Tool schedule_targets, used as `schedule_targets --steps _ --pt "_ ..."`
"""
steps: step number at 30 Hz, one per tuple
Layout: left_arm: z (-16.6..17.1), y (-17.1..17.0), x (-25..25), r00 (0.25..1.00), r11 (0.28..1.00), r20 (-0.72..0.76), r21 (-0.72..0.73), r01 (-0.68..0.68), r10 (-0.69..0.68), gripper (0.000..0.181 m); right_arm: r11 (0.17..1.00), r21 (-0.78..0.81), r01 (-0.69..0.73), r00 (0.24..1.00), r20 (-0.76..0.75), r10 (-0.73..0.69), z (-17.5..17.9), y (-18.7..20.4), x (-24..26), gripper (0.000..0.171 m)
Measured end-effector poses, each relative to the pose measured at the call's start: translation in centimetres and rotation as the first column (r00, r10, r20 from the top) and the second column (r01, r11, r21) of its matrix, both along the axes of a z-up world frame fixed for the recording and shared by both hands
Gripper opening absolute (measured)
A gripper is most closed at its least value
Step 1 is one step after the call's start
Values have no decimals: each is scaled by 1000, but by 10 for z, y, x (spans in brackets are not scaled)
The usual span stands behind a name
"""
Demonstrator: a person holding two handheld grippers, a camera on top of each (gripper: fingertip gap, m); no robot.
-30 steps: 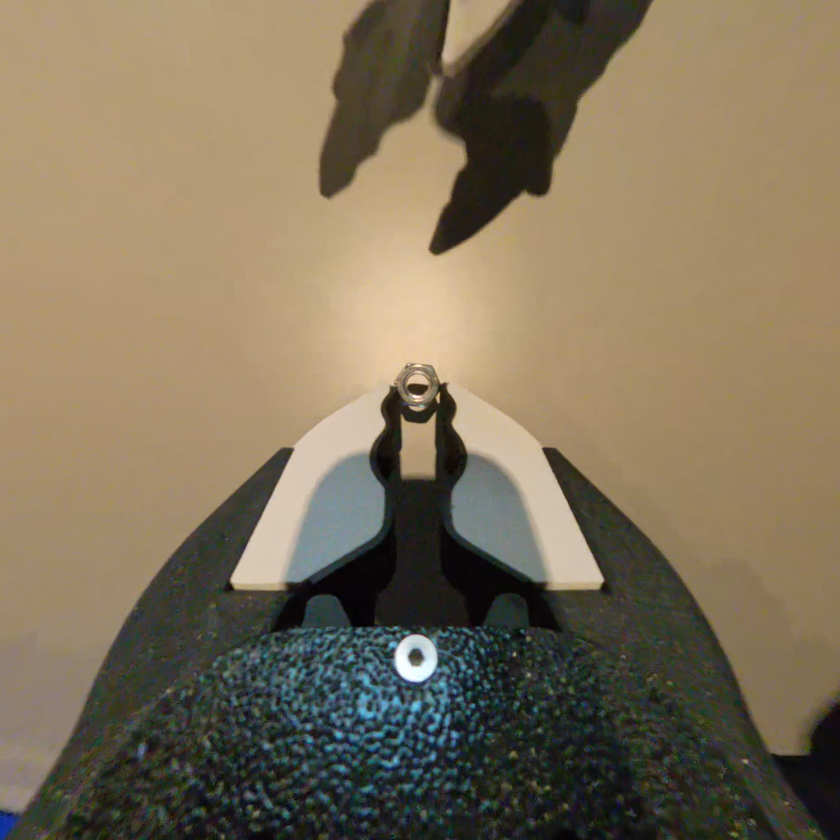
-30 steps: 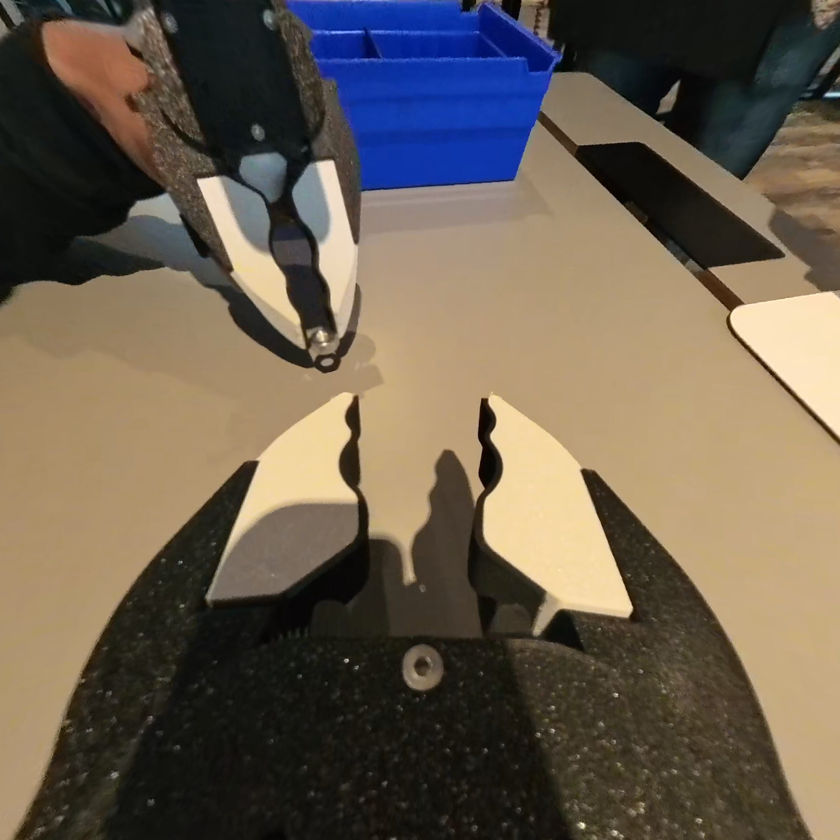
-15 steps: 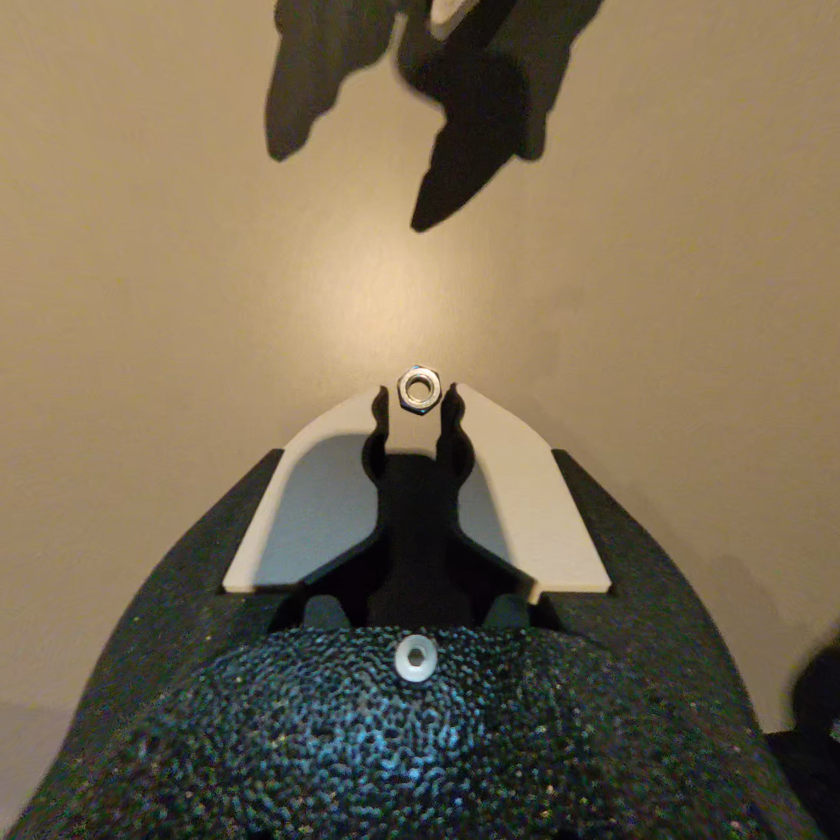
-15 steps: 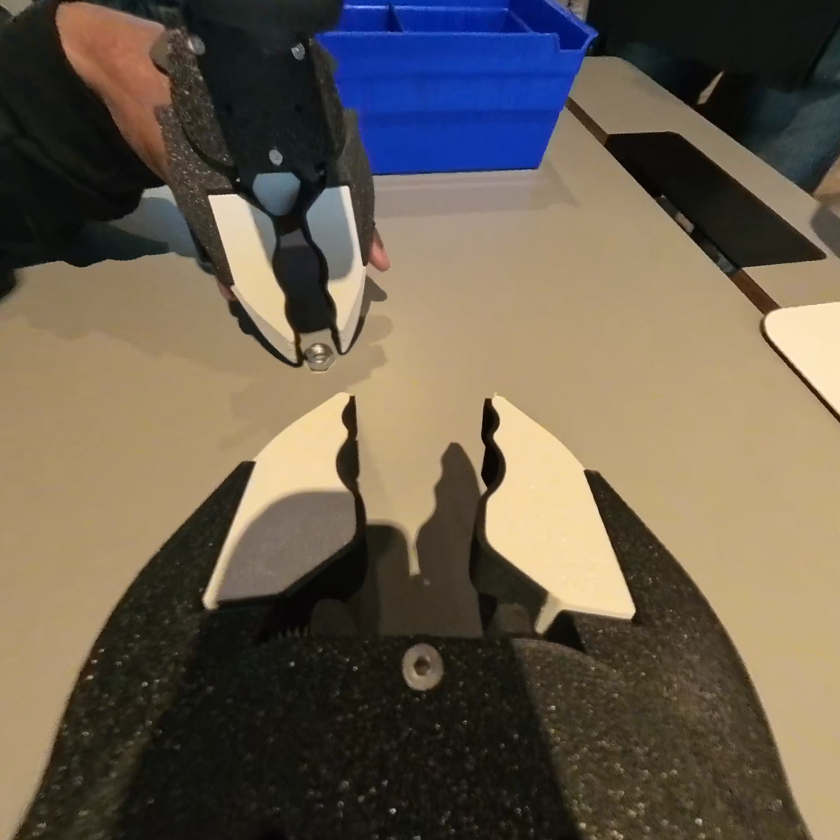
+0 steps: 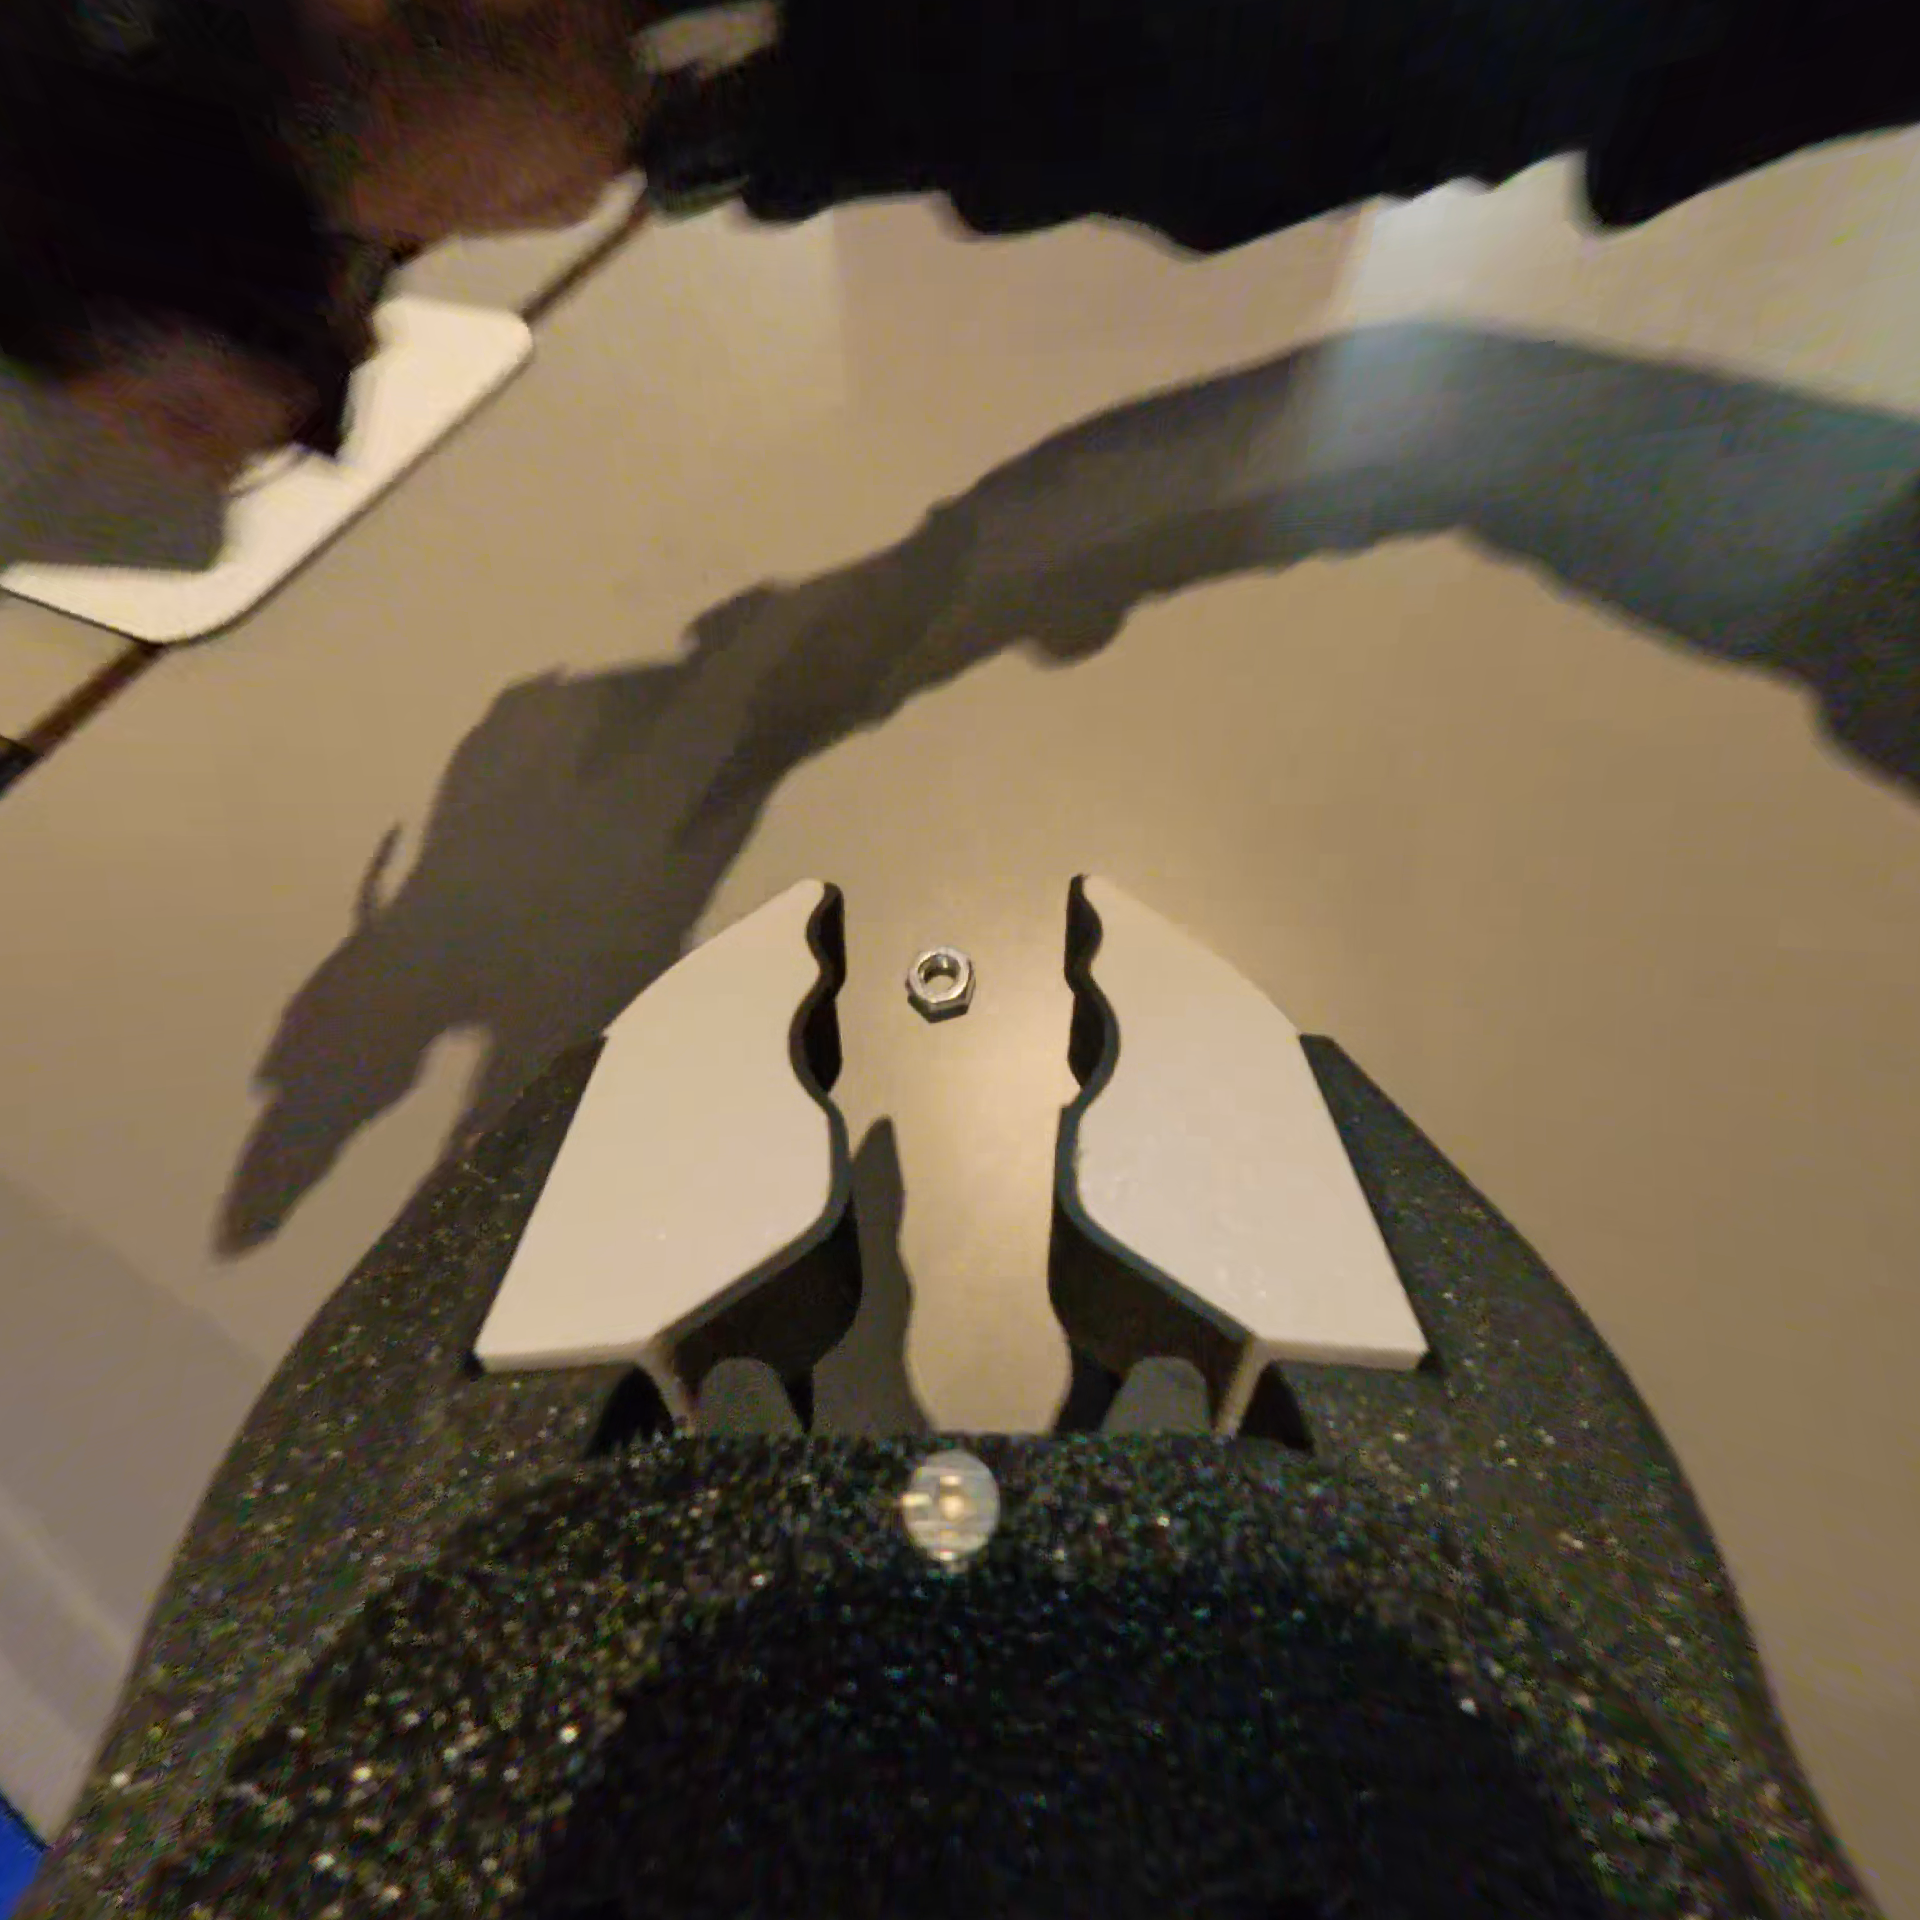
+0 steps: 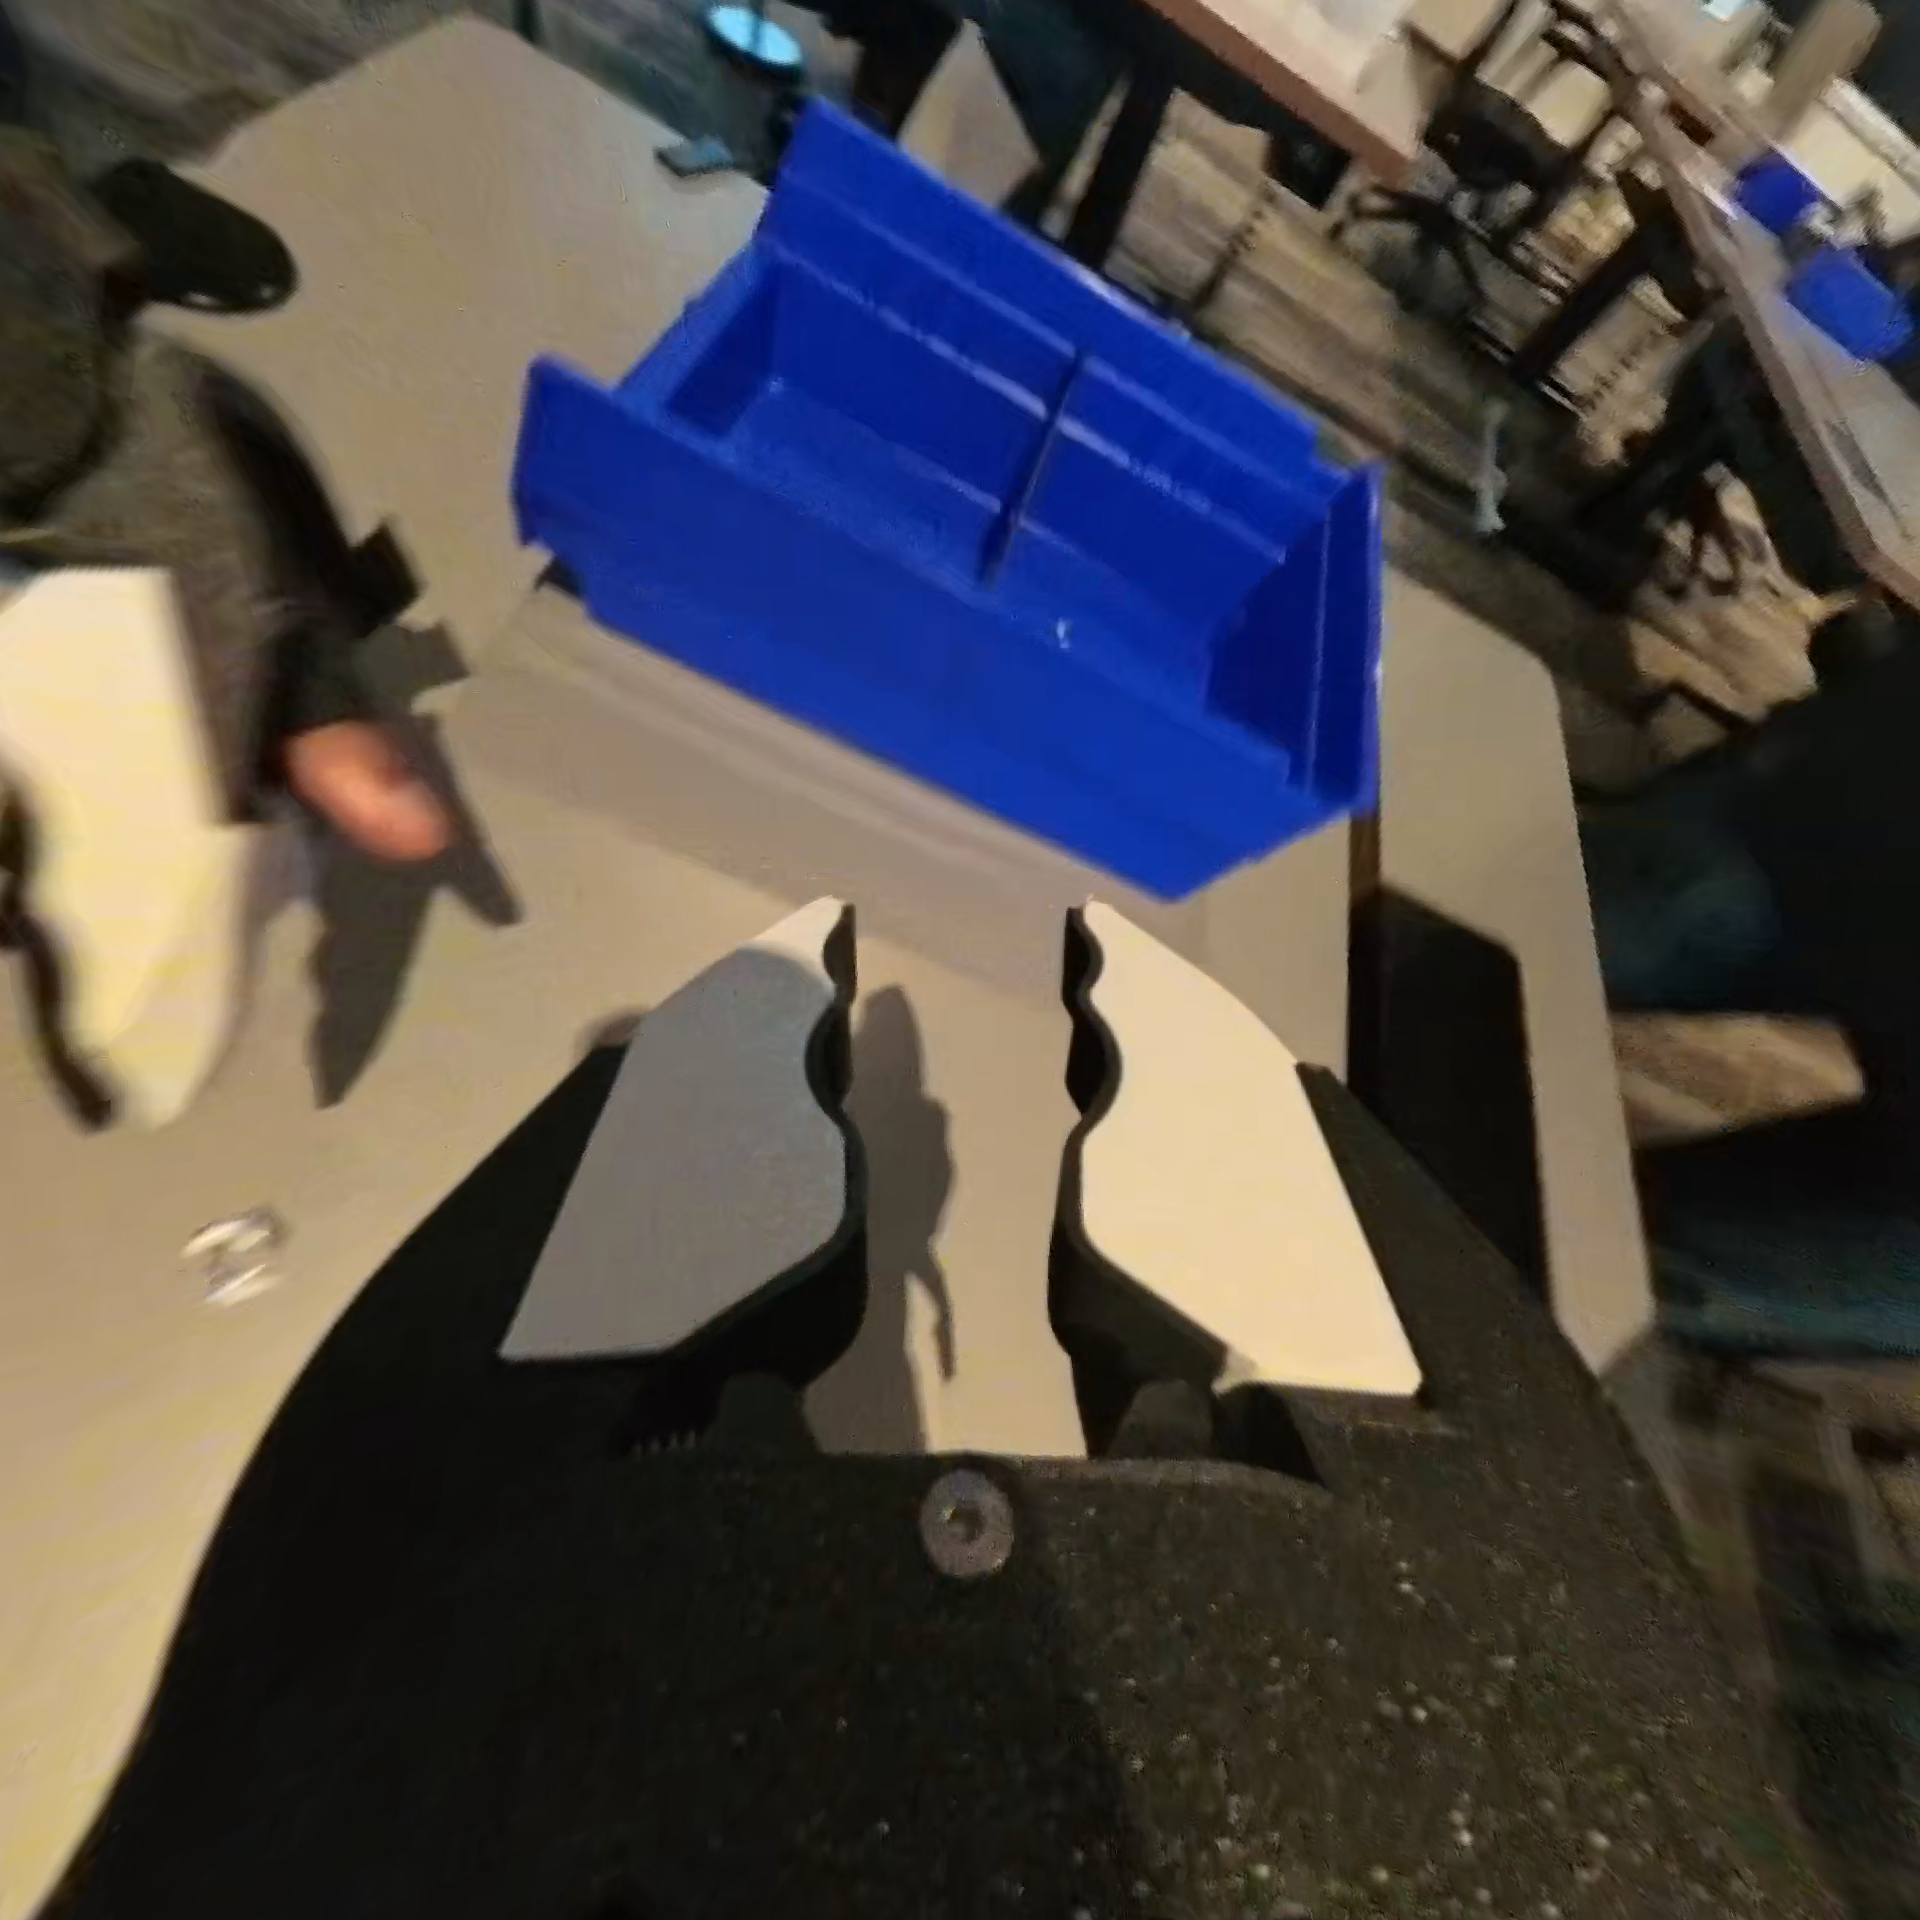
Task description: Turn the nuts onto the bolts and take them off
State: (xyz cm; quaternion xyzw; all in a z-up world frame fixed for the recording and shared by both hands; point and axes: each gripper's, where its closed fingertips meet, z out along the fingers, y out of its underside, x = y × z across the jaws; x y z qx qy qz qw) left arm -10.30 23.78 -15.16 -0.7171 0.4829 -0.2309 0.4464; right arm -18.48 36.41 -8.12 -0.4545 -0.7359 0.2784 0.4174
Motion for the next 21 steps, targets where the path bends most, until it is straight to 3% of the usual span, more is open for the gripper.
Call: schedule_targets --steps 1,5,9,15,21 --pt "6 -2 -1 999 1000 36 23 -5 4 40 999 16 -49 999 13 49 8 6 -25 37" --pt "22 -7 -13 992 997 125 72 -29 20 39 960 107 -259 952 197 235 12 23 -123 32" --pt "35 -8 -28 971 995 237 86 -58 36 38 907 115 -405 831 461 313 -26 32 -191 30" --pt "33 -11 -42 960 994 276 77 -79 55 37 879 102 -466 679 678 281 -95 49 -234 32" --pt "40 -16 -40 950 994 313 89 -56 26 34 862 158 -482 597 780 191 -120 56 -246 33"
